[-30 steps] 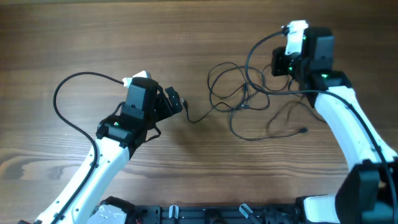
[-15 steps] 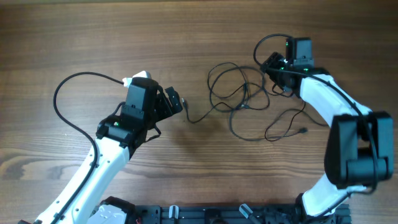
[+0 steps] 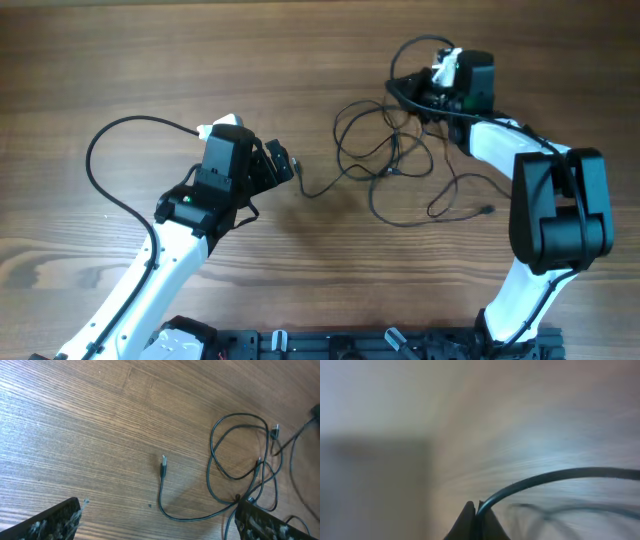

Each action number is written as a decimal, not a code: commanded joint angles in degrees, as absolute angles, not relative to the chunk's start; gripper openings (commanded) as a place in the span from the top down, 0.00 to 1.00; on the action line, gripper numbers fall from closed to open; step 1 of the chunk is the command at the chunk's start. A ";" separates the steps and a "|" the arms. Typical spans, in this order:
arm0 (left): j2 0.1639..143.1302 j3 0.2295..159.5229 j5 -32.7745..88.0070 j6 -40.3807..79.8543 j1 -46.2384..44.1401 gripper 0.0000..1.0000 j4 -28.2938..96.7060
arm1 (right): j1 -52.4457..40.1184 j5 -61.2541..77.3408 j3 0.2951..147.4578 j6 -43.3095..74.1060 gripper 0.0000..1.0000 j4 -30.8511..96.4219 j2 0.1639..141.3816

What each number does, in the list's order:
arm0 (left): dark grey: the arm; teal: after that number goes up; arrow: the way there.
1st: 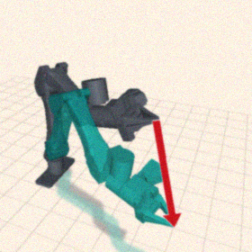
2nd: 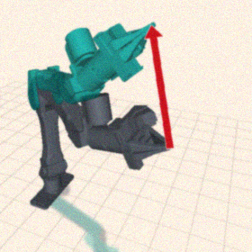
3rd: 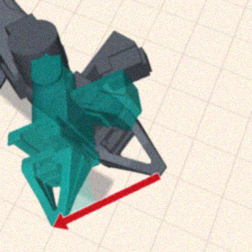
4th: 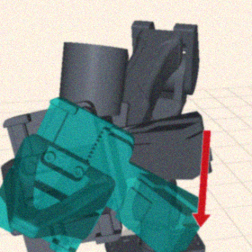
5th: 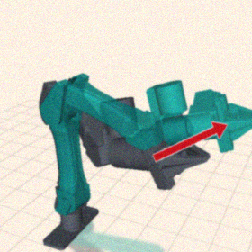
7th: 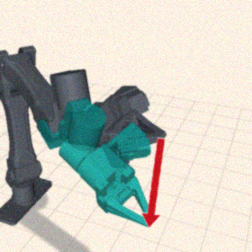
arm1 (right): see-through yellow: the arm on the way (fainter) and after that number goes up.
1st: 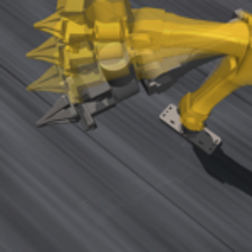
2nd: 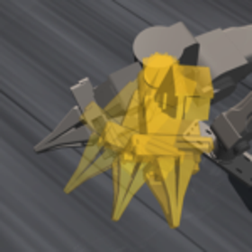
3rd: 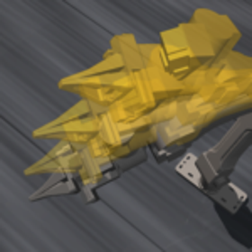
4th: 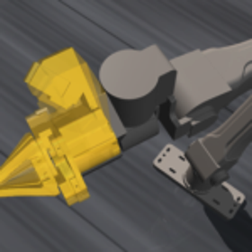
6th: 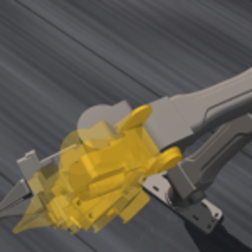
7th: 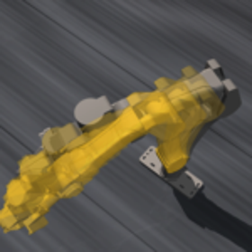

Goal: Untangle cables

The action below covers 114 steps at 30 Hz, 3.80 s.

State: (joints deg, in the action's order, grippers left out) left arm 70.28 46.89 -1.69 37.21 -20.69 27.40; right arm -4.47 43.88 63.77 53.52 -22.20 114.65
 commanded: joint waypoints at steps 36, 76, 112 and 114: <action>70.48 47.68 -2.44 37.80 -20.78 0.00 27.27 | -8.84 41.82 65.25 46.04 0.96 15.40 93.82; 70.48 47.68 -2.44 37.80 -20.78 0.00 27.27 | 20.49 -4.67 56.97 53.08 0.08 41.93 97.62; 70.48 47.68 -2.44 37.80 -20.78 0.00 27.27 | 18.00 30.17 60.16 18.31 0.96 27.66 59.29; 70.48 47.68 -2.44 37.80 -20.78 0.00 27.27 | 18.00 36.07 60.14 7.99 0.96 28.91 59.48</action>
State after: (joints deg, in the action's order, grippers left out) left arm 70.28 46.89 -1.69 37.21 -20.69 27.42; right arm 18.24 27.18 59.81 20.32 28.03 59.75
